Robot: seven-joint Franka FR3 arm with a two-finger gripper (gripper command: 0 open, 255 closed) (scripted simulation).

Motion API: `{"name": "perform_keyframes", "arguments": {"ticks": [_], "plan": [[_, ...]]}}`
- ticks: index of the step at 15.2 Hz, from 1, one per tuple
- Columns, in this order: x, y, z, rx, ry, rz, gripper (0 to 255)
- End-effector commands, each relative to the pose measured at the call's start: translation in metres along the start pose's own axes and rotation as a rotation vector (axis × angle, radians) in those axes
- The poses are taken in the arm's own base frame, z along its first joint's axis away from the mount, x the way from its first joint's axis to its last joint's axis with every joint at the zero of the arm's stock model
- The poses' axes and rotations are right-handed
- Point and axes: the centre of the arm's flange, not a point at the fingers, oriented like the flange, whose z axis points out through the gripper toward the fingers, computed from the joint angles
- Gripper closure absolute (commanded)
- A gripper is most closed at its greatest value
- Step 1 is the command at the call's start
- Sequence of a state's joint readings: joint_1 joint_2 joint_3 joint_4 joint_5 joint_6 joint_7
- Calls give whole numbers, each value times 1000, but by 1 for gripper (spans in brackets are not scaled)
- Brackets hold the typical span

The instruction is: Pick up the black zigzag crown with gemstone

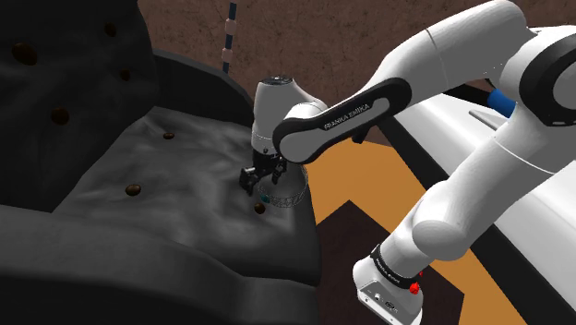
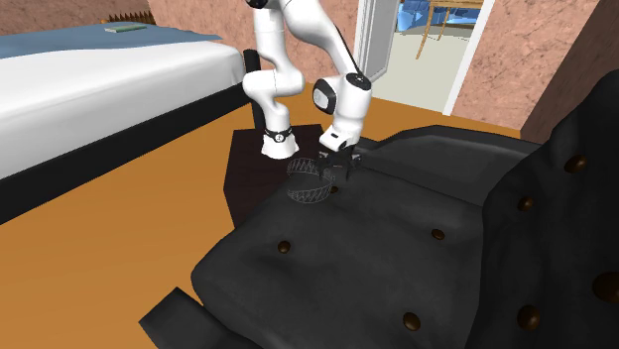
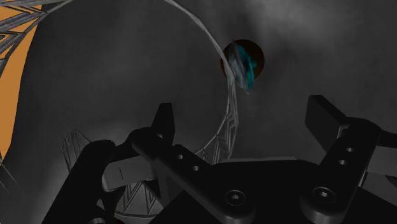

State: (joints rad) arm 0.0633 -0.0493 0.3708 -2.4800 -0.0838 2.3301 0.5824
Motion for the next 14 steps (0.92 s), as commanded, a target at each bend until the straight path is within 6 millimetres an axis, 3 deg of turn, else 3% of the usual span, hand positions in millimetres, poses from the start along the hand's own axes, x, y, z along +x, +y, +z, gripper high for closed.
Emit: {"name": "perform_keyframes", "arguments": {"ticks": [1,4,5,14], "plan": [[0,-1,10,0,1,0,0],[1,-2,18,0,1,0,0],[1,-2,18,0,1,0,255],[1,-2,18,0,1,0,255]]}}
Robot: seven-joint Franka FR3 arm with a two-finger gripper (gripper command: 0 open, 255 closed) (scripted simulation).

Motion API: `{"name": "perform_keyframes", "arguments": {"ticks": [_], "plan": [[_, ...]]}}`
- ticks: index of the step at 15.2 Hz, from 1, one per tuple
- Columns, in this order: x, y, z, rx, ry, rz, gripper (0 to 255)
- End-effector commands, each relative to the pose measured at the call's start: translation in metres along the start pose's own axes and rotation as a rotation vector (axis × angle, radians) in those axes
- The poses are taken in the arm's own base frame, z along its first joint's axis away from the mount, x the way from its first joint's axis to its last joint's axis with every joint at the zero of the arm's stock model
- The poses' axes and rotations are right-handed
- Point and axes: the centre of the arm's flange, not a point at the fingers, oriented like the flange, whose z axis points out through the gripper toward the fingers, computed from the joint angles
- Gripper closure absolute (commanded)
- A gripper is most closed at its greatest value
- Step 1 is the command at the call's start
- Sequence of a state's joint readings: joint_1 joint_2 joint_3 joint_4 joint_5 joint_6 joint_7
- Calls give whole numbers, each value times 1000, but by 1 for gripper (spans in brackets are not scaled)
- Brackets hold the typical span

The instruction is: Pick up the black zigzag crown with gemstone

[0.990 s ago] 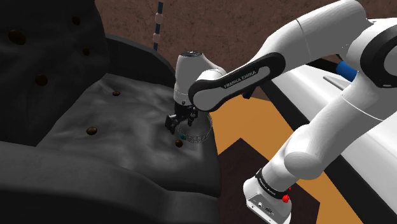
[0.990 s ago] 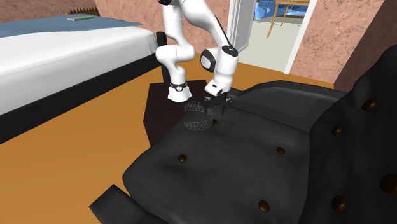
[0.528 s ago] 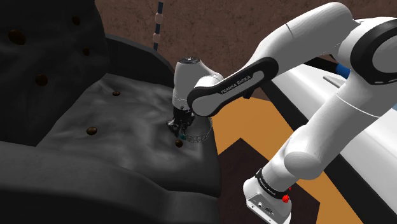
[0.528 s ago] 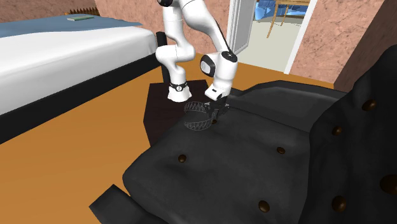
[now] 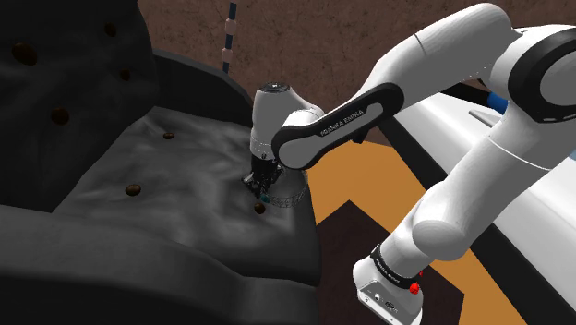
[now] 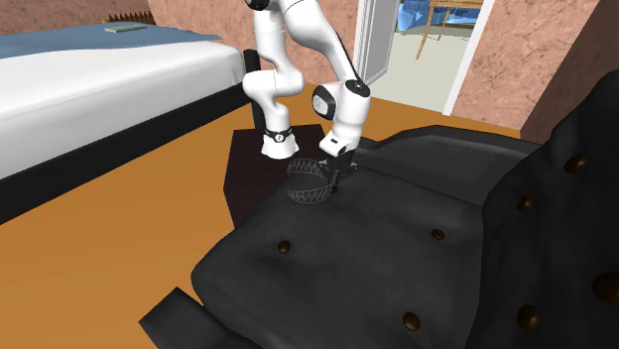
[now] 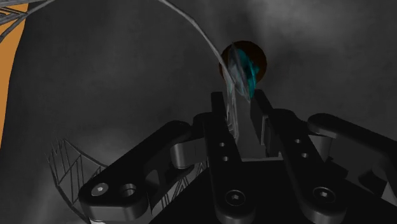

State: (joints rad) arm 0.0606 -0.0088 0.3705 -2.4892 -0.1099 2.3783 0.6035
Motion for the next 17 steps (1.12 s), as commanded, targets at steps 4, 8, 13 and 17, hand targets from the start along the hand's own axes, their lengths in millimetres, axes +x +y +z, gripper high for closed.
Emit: {"name": "perform_keyframes", "arguments": {"ticks": [4,8,13,17], "plan": [[-2,2,-20,-1,-2,-1,255],[-3,5,-41,-1,-2,-1,255],[-4,8,-67,-1,-2,-1,255],[-5,9,-78,-1,-2,-1,255]]}}
